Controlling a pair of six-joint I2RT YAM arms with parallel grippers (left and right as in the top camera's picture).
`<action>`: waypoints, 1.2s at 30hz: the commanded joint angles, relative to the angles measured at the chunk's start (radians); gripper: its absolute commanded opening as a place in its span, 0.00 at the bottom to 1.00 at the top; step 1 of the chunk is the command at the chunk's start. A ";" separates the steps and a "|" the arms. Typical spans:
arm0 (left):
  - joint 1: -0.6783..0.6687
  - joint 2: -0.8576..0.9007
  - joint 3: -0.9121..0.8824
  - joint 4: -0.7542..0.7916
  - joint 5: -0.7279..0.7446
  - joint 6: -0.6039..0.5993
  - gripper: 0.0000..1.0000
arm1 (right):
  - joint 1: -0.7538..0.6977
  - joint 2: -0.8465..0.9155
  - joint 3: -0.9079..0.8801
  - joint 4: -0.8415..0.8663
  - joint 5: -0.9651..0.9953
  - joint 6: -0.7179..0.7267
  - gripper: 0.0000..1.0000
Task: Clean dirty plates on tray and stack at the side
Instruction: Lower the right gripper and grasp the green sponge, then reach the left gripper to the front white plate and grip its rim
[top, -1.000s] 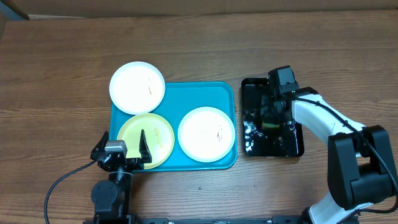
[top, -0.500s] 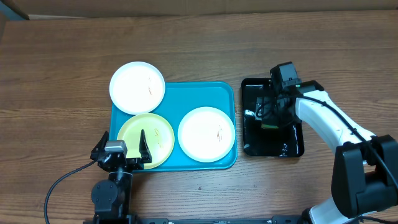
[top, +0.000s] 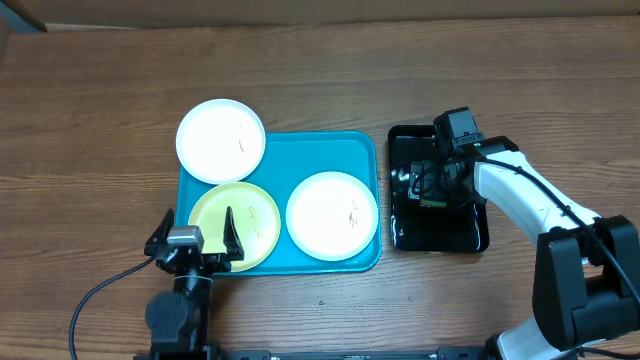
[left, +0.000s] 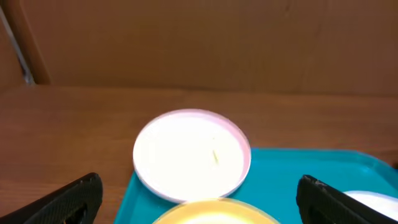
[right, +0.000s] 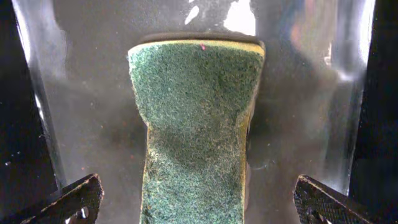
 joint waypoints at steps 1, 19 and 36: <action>-0.002 -0.009 0.037 0.036 0.124 0.001 1.00 | 0.004 -0.016 -0.007 0.008 -0.004 0.001 1.00; -0.002 0.676 1.148 -0.801 0.453 -0.018 1.00 | 0.004 -0.016 -0.007 -0.001 -0.098 0.001 1.00; -0.120 1.163 1.077 -1.048 0.463 -0.119 0.47 | 0.004 -0.016 -0.007 -0.057 -0.099 0.001 1.00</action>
